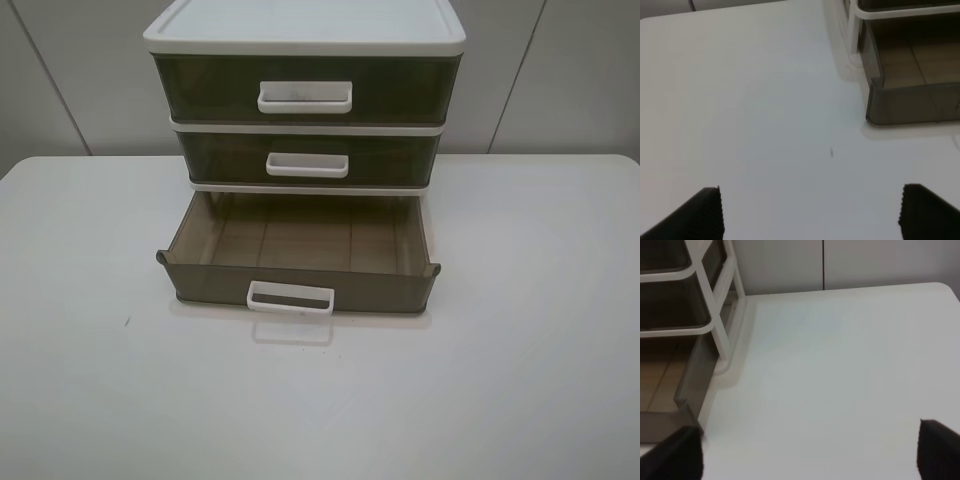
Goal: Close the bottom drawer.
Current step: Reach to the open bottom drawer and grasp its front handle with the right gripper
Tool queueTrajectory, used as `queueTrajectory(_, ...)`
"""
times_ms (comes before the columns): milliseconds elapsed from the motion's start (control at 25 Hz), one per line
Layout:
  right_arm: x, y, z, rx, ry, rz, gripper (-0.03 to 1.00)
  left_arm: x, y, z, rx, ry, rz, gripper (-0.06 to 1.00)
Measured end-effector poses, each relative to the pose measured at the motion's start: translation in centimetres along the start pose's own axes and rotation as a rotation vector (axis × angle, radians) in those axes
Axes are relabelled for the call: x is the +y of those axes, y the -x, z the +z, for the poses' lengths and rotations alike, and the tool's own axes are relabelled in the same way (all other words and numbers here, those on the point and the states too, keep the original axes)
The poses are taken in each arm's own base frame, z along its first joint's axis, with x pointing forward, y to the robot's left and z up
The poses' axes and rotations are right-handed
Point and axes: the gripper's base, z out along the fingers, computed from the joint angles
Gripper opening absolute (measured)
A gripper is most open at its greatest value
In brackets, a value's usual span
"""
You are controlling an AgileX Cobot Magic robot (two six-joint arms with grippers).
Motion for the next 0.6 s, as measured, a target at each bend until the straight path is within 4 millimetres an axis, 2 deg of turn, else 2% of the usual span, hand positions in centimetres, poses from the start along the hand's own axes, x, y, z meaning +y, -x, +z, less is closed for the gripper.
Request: queueTrajectory(600, 0.00, 0.00, 0.00, 0.000, 0.000, 0.000, 0.74, 0.00, 0.00, 0.00, 0.000, 0.000, 0.000, 0.72)
